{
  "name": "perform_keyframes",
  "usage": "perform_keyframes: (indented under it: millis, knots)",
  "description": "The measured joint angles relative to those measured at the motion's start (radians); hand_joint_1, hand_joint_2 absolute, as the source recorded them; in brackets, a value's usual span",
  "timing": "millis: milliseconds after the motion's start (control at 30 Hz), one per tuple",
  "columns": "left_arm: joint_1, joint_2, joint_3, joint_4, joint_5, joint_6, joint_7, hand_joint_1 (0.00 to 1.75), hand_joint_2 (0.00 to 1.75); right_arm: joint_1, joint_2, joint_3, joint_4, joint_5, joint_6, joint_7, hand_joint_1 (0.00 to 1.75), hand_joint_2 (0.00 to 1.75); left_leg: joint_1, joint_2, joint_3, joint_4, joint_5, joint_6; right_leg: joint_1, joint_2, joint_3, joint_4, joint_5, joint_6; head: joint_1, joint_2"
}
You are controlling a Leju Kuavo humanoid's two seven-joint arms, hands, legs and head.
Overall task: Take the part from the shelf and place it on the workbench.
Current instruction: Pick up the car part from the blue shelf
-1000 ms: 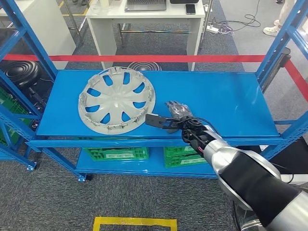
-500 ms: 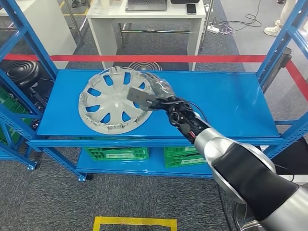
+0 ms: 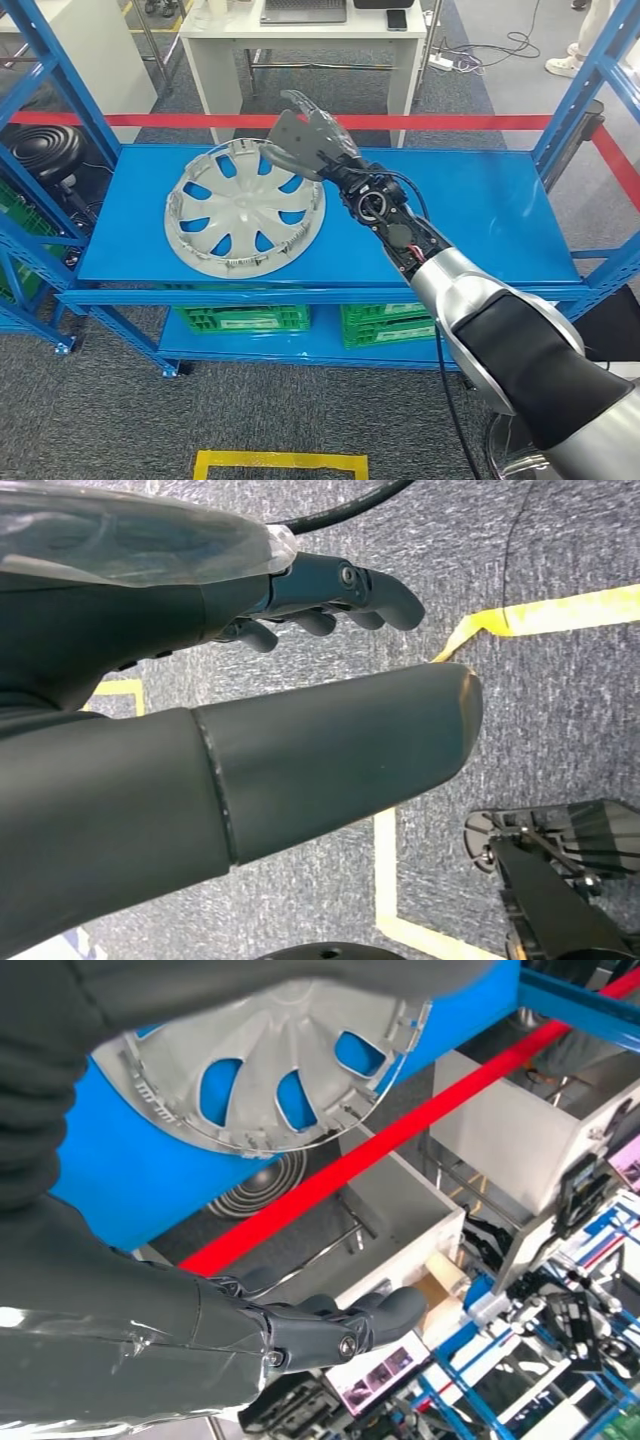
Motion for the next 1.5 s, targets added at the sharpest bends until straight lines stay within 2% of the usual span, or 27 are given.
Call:
perform_keyframes:
  millis: [100,167,200,267,300,333,367,400,467,533,600,633,700,767,800,867,933,1000,1067,1133,1200,1267,1333,1367,1400,1433,1500]
  knots:
    - [0.004,-0.002,0.000,0.000,0.002,0.000,0.000,0.00,0.00,0.006,-0.013,-0.006,-0.031,-0.001,0.012,0.008,0.00,0.00,0.001,-0.001,0.000,-0.004,0.003,0.010,0.000,-0.001,0.003,-0.006,0.003,0.009,0.000,0.000]
    - [0.005,-0.005,0.000,0.000,0.001,0.000,-0.001,0.00,0.00,0.007,-0.022,-0.010,-0.048,-0.001,0.017,0.014,0.00,0.00,0.008,-0.002,0.010,-0.025,0.012,0.017,0.003,-0.004,-0.002,0.008,-0.012,0.017,0.002,0.000]
    - [0.005,-0.007,0.000,0.000,0.000,0.000,-0.002,0.00,0.00,0.007,-0.027,-0.012,-0.055,-0.002,0.018,0.016,0.00,0.00,0.012,-0.003,0.016,-0.035,0.017,0.020,0.003,-0.005,-0.017,0.044,-0.035,0.020,0.006,0.000]
    - [0.005,-0.011,0.000,0.000,-0.001,0.000,-0.003,0.00,0.00,0.014,-0.036,-0.013,-0.062,-0.005,0.021,0.021,0.00,0.00,0.015,-0.008,0.019,-0.041,0.021,0.023,-0.001,-0.005,-0.076,0.175,-0.100,0.027,0.013,0.000]
    - [0.005,-0.012,0.000,0.000,-0.001,0.000,-0.003,0.00,0.00,0.022,-0.040,-0.013,-0.065,-0.008,0.023,0.023,0.00,0.00,0.016,-0.013,0.019,-0.041,0.021,0.023,-0.004,-0.005,-0.106,0.239,-0.122,0.030,0.015,0.000]
    - [0.005,-0.014,0.000,0.000,-0.001,0.000,-0.003,0.00,0.00,0.030,-0.044,-0.013,-0.067,-0.011,0.027,0.025,0.00,0.00,0.018,-0.021,0.019,-0.039,0.020,0.022,-0.007,-0.005,-0.122,0.274,-0.127,0.034,0.017,0.000]
    - [0.005,-0.015,0.000,0.000,-0.001,0.000,-0.003,0.00,0.00,0.036,-0.047,-0.013,-0.069,-0.014,0.030,0.027,0.00,0.00,0.021,-0.030,0.019,-0.037,0.019,0.020,-0.011,-0.005,-0.121,0.269,-0.113,0.037,0.018,0.000]
    - [0.005,-0.017,0.000,0.000,0.000,0.000,-0.003,0.00,0.00,0.040,-0.050,-0.013,-0.071,-0.016,0.032,0.029,0.00,0.00,0.024,-0.040,0.019,-0.033,0.017,0.016,-0.015,-0.003,-0.099,0.222,-0.081,0.040,0.021,0.000]
    - [0.005,-0.019,0.000,0.000,0.001,0.001,-0.004,0.00,0.00,0.039,-0.057,-0.014,-0.075,-0.017,0.035,0.031,0.00,0.00,0.028,-0.060,0.016,-0.021,0.009,0.003,-0.024,0.027,-0.029,0.077,-0.021,0.045,0.027,0.000]
    - [0.005,-0.020,0.000,0.000,0.002,0.002,-0.004,0.00,0.00,0.038,-0.063,-0.015,-0.080,-0.017,0.037,0.034,0.00,0.00,0.031,-0.076,0.007,-0.012,0.005,-0.013,-0.026,0.053,0.009,0.000,-0.005,0.040,0.030,0.000]
    - [0.006,-0.021,0.000,0.000,0.002,0.003,-0.004,0.00,0.00,0.039,-0.064,-0.015,-0.083,-0.017,0.039,0.037,0.00,0.00,0.033,-0.090,0.001,-0.014,0.009,-0.027,-0.022,0.043,0.010,-0.002,-0.008,0.025,0.026,0.000]
    - [0.007,-0.022,0.000,0.000,0.002,0.003,-0.004,0.00,0.00,0.040,-0.065,-0.016,-0.086,-0.018,0.040,0.037,0.00,0.00,0.035,-0.088,0.000,-0.013,0.008,-0.032,-0.021,0.033,0.011,-0.003,-0.008,0.018,0.024,0.000]
    - [0.009,-0.023,0.000,0.000,0.002,0.003,-0.004,0.00,0.00,0.040,-0.066,-0.016,-0.092,-0.018,0.040,0.039,0.00,0.00,0.033,-0.054,-0.025,0.037,-0.018,-0.040,-0.023,0.013,0.014,-0.008,-0.006,0.005,0.015,0.000]
    - [0.007,-0.023,0.000,0.000,0.001,0.003,-0.004,0.00,0.00,0.042,-0.068,-0.016,-0.097,-0.018,0.040,0.041,0.00,0.00,0.031,-0.013,-0.095,0.172,-0.078,-0.043,-0.019,-0.008,0.015,-0.010,-0.007,-0.004,0.002,0.000]
    - [0.007,-0.023,0.000,0.000,0.000,0.003,-0.004,0.00,0.00,0.045,-0.069,-0.016,-0.098,-0.019,0.040,0.043,0.00,0.00,0.031,-0.006,-0.135,0.245,-0.104,-0.044,-0.016,-0.020,0.015,-0.010,-0.008,-0.007,-0.002,0.000]
    - [0.008,-0.024,0.000,0.000,-0.001,0.003,-0.004,0.00,0.00,0.051,-0.073,-0.016,-0.098,-0.019,0.040,0.047,0.00,0.00,0.031,-0.002,-0.175,0.308,-0.111,-0.042,-0.012,-0.042,0.017,-0.010,-0.011,-0.011,-0.004,0.000]
    - [0.009,-0.024,0.000,0.000,-0.003,0.003,-0.004,0.00,0.00,0.054,-0.074,-0.016,-0.102,-0.018,0.039,0.051,0.00,0.00,0.028,0.012,-0.129,0.205,-0.049,-0.033,-0.008,-0.062,0.020,-0.010,-0.014,-0.011,-0.004,0.000]
    - [0.007,-0.024,0.000,0.000,-0.004,0.003,-0.004,0.00,0.00,0.054,-0.075,-0.016,-0.110,-0.018,0.038,0.054,0.00,0.00,0.017,0.057,-0.055,0.054,0.012,-0.018,-0.003,-0.081,0.024,-0.009,-0.018,-0.006,-0.006,0.000]
    - [0.003,-0.024,0.000,0.000,-0.005,0.002,-0.005,0.00,0.00,0.055,-0.080,-0.017,-0.117,-0.018,0.036,0.058,0.00,0.00,0.007,0.076,-0.029,-0.005,0.026,-0.009,0.003,-0.099,0.027,-0.010,-0.023,0.003,-0.004,0.000]
    - [0.003,-0.024,0.000,0.000,-0.006,0.001,-0.005,0.00,0.00,0.057,-0.084,-0.018,-0.123,-0.018,0.035,0.064,0.00,0.00,0.006,0.049,-0.031,-0.010,0.029,-0.001,0.005,-0.121,0.029,-0.012,-0.028,0.012,0.000,0.000]
    - [0.006,-0.026,0.000,0.000,-0.006,0.000,-0.005,0.00,0.00,0.058,-0.090,-0.018,-0.131,-0.018,0.035,0.069,0.00,0.00,0.010,0.029,-0.028,-0.015,0.034,0.007,0.002,-0.104,0.014,0.021,-0.055,0.022,0.002,0.000]
    - [0.005,-0.028,0.000,0.000,-0.005,0.000,-0.004,0.00,0.00,0.061,-0.097,-0.019,-0.138,-0.018,0.033,0.072,0.00,0.00,0.014,0.015,-0.026,-0.018,0.037,0.014,-0.001,-0.052,-0.037,0.136,-0.114,0.028,0.010,0.000]
    - [0.002,-0.028,0.000,0.000,-0.005,0.000,-0.005,0.00,0.00,0.071,-0.106,-0.019,-0.139,-0.018,0.031,0.078,0.00,0.00,0.013,-0.002,-0.026,-0.017,0.037,0.018,-0.001,-0.021,-0.104,0.275,-0.162,0.030,0.018,0.000]
    - [0.002,-0.028,0.000,0.000,-0.005,0.000,-0.005,0.00,0.00,0.076,-0.111,-0.019,-0.139,-0.018,0.029,0.082,0.00,0.00,0.013,-0.012,-0.026,-0.017,0.036,0.019,-0.001,-0.016,-0.121,0.302,-0.161,0.030,0.022,0.000]
    - [0.002,-0.028,0.000,0.000,-0.005,0.000,-0.005,0.00,0.00,0.081,-0.115,-0.019,-0.139,-0.017,0.027,0.087,0.00,0.00,0.013,-0.022,-0.025,-0.015,0.035,0.019,-0.001,-0.014,-0.123,0.295,-0.144,0.029,0.026,0.000]
    - [0.004,-0.028,0.000,0.000,-0.005,0.000,-0.005,0.00,0.00,0.083,-0.118,-0.020,-0.140,-0.017,0.024,0.091,0.00,0.00,0.013,-0.029,-0.024,-0.013,0.034,0.018,-0.001,-0.013,-0.105,0.244,-0.111,0.026,0.031,0.000]
    - [0.005,-0.029,0.000,0.000,-0.004,0.000,-0.005,0.00,0.00,0.080,-0.119,-0.020,-0.140,-0.016,0.017,0.099,0.00,0.00,0.011,-0.039,-0.024,-0.008,0.030,0.013,0.000,-0.006,-0.040,0.093,-0.039,0.020,0.037,0.000]
